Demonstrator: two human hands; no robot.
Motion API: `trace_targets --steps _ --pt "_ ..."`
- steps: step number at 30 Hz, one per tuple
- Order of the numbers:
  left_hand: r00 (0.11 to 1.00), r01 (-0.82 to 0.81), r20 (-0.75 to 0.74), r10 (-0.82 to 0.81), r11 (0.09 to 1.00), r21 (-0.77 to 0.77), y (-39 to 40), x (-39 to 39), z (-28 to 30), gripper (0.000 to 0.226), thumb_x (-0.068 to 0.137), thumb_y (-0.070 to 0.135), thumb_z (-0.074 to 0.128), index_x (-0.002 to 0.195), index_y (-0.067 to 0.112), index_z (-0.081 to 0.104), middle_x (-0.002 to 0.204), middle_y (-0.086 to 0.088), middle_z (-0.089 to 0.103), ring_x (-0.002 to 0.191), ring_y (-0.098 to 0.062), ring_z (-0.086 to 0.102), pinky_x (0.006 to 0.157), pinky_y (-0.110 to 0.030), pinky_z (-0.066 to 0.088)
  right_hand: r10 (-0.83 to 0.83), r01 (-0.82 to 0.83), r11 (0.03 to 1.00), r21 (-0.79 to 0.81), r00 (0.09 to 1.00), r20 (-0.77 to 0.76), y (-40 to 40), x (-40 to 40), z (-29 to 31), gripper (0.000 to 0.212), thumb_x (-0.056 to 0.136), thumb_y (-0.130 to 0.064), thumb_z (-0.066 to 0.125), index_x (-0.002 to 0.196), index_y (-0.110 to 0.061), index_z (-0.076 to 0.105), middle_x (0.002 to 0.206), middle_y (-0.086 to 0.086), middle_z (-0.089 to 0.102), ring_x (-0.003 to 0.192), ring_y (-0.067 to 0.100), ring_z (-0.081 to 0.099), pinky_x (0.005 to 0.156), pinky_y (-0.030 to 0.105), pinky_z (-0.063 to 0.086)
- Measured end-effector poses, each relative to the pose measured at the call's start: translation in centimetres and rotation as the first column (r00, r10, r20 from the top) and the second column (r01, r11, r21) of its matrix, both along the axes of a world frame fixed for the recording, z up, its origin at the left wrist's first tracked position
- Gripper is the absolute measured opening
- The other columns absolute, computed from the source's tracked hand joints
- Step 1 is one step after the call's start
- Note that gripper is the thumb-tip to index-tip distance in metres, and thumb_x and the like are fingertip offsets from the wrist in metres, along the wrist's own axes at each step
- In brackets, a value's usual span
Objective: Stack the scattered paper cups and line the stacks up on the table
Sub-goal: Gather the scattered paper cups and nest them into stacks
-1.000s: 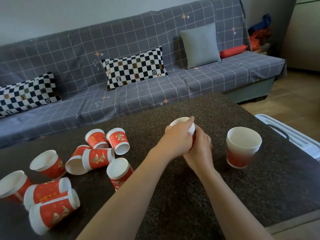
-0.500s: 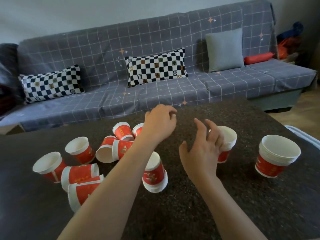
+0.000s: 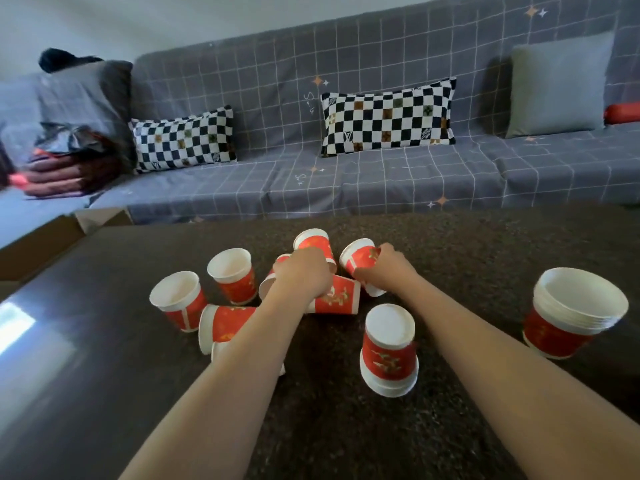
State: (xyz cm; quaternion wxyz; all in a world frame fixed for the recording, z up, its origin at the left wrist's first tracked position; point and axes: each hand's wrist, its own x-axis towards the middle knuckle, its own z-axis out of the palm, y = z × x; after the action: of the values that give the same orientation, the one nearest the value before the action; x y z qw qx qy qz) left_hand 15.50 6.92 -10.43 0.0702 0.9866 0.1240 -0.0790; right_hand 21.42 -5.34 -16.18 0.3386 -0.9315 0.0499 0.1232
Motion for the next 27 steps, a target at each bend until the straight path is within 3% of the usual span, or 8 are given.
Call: trace_targets --steps 3,7,11,16,19,21,23,27 --pt "0.999 0.001 0.044 0.009 0.977 -0.214 -0.1 0.3 0.1 0.034 0.094 0.015 0.05 0.126 0.017 0.059 0.129 -0.009 0.058 0.117 -0.027 0.055 0.091 -0.034 0.043 -0.045 0.045 0.999 -0.021 0.998 0.032 -2.5 -0.8 0.3 0.093 0.073 -0.046 0.071 0.142 -0.008 0.022 0.144 0.018 0.034 0.127 0.035 0.042 0.101 0.046 0.042" --pt "0.931 -0.029 0.279 0.237 0.807 -0.59 -0.2 0.7 0.3 0.033 0.093 0.008 0.049 0.118 0.018 0.066 0.135 -0.007 0.055 0.116 -0.024 0.053 0.083 -0.03 0.043 0.011 0.007 0.991 -0.132 0.991 0.132 -6.4 -2.8 1.3 0.086 0.069 -0.032 0.077 0.139 -0.016 0.03 0.142 0.014 0.034 0.127 0.034 0.039 0.106 0.051 0.035" --pt "0.896 0.061 0.357 0.265 0.723 -0.688 -1.7 0.6 -0.7 0.03 0.093 0.007 0.05 0.116 0.015 0.066 0.123 -0.006 0.062 0.087 -0.011 0.056 0.076 -0.021 0.045 0.217 -0.189 0.97 -0.153 0.956 0.198 -6.7 -4.2 1.9 0.079 0.069 -0.023 0.077 0.135 -0.028 0.035 0.14 0.006 0.034 0.13 0.029 0.034 0.109 0.053 0.021" --pt "0.976 0.085 0.191 0.106 0.621 -0.779 -3.5 1.3 -1.7 0.027 0.091 0.009 0.056 0.113 0.013 0.07 0.121 -0.007 0.066 0.115 -0.021 0.058 0.102 -0.035 0.047 0.382 -0.324 0.918 -0.23 0.88 0.284 -5.0 -3.8 1.9 0.076 0.068 -0.037 0.076 0.134 -0.025 0.04 0.133 0.005 0.04 0.125 0.027 0.039 0.106 0.047 0.031" --pt "0.963 0.151 0.262 0.059 0.689 -0.709 -2.4 2.8 -1.6 0.025 0.093 0.022 0.055 0.113 0.016 0.07 0.12 -0.004 0.067 0.11 -0.019 0.059 0.099 -0.033 0.046 0.372 -0.345 0.928 -0.143 0.89 0.263 -4.4 -3.4 1.3 0.08 0.068 -0.034 0.077 0.136 -0.022 0.037 0.136 0.006 0.042 0.126 0.026 0.039 0.107 0.043 0.034" --pt "0.907 0.118 0.418 0.052 0.921 -0.371 -0.7 4.9 -1.6 0.032 0.094 0.03 0.05 0.122 0.018 0.063 0.128 -0.009 0.059 0.117 -0.025 0.054 0.101 -0.039 0.041 0.349 -0.308 0.933 -0.189 0.902 0.255 -4.4 -2.9 1.1 0.082 0.069 -0.034 0.075 0.139 -0.023 0.033 0.138 0.006 0.044 0.128 0.027 0.037 0.107 0.043 0.03" --pt "0.927 -0.006 0.373 0.026 0.999 -0.054 1.0 6.8 -1.8 0.042 0.095 0.029 0.045 0.135 0.017 0.048 0.142 -0.012 0.043 0.132 -0.032 0.037 0.109 -0.046 0.026 0.361 -0.295 0.917 -0.27 0.901 0.24 -4.3 -2.5 0.9 0.081 0.07 -0.036 0.073 0.139 -0.025 0.031 0.139 0.005 0.044 0.128 0.028 0.036 0.107 0.044 0.027" --pt "0.991 -0.064 0.102 0.082 0.984 -0.168 2.6 8.3 -2.5 0.049 0.092 0.024 0.046 0.14 0.015 0.039 0.146 -0.013 0.042 0.134 -0.033 0.038 0.112 -0.048 0.021 0.379 -0.286 0.895 -0.342 0.893 0.243 -3.7 -2.2 0.7 0.08 0.07 -0.042 0.071 0.138 -0.025 0.031 0.138 0.005 0.044 0.127 0.028 0.036 0.107 0.045 0.026"
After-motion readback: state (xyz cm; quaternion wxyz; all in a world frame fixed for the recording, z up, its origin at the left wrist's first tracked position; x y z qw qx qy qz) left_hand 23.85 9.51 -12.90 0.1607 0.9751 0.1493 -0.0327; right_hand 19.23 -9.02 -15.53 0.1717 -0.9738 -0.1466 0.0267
